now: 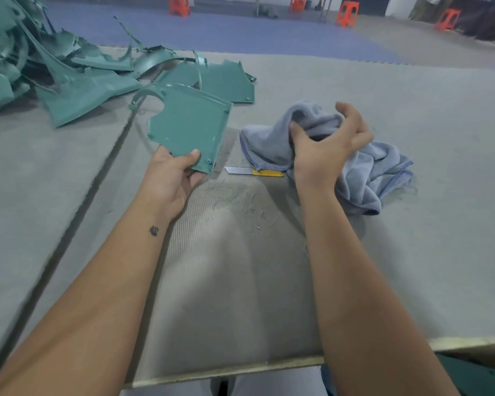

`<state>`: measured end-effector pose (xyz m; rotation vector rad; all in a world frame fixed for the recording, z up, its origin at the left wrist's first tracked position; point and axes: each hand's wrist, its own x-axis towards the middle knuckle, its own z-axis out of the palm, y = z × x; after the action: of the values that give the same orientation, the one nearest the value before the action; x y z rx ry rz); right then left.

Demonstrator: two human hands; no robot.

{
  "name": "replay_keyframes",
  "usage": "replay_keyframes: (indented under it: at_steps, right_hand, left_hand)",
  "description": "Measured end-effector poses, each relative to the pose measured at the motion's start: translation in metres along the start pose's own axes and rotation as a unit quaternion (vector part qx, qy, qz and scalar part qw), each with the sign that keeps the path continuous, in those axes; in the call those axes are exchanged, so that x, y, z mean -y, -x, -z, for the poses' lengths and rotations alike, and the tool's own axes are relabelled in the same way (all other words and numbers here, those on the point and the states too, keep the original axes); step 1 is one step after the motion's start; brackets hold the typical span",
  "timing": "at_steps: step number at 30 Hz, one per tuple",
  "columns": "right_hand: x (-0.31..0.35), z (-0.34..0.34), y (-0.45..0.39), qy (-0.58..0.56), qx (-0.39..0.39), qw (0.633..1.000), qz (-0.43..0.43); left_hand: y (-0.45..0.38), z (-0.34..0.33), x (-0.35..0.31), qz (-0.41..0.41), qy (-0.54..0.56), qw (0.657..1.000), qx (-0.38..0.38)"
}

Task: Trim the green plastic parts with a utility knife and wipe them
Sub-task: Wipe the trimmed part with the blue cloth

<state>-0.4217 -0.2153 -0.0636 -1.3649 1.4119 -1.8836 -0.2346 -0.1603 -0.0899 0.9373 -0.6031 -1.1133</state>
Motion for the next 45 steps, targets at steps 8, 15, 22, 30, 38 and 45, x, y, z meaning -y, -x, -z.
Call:
replay_keyframes:
  at_steps: [8, 15, 22, 30, 38, 45]
  right_hand:
    - [0.001, 0.004, 0.0, 0.143, 0.034, 0.987, 0.069]
    - [-0.003, -0.007, 0.015, 0.477, 0.242, 0.826, 0.178]
    - [0.014, -0.007, 0.018, 0.001, 0.082, 0.994, 0.069]
    - [0.023, -0.027, 0.038, -0.147, 0.356, 0.92, -0.065]
    - [0.009, -0.039, 0.046, -0.082, 0.319, 0.936, -0.125]
    - [-0.007, -0.04, 0.043, 0.014, 0.313, 0.949, -0.024]
  left_hand:
    - [0.001, -0.003, -0.001, 0.001, 0.004, 1.0, -0.005]
    - [0.001, -0.001, -0.001, 0.001, 0.011, 1.0, -0.006]
    - [0.003, -0.004, 0.003, -0.041, -0.026, 0.999, -0.017]
    - [0.011, -0.016, 0.007, -0.119, -0.05, 0.992, -0.01]
    - [0.008, -0.016, 0.011, -0.16, -0.1, 0.982, -0.027]
    - [0.009, -0.022, 0.013, -0.082, -0.061, 0.995, -0.017]
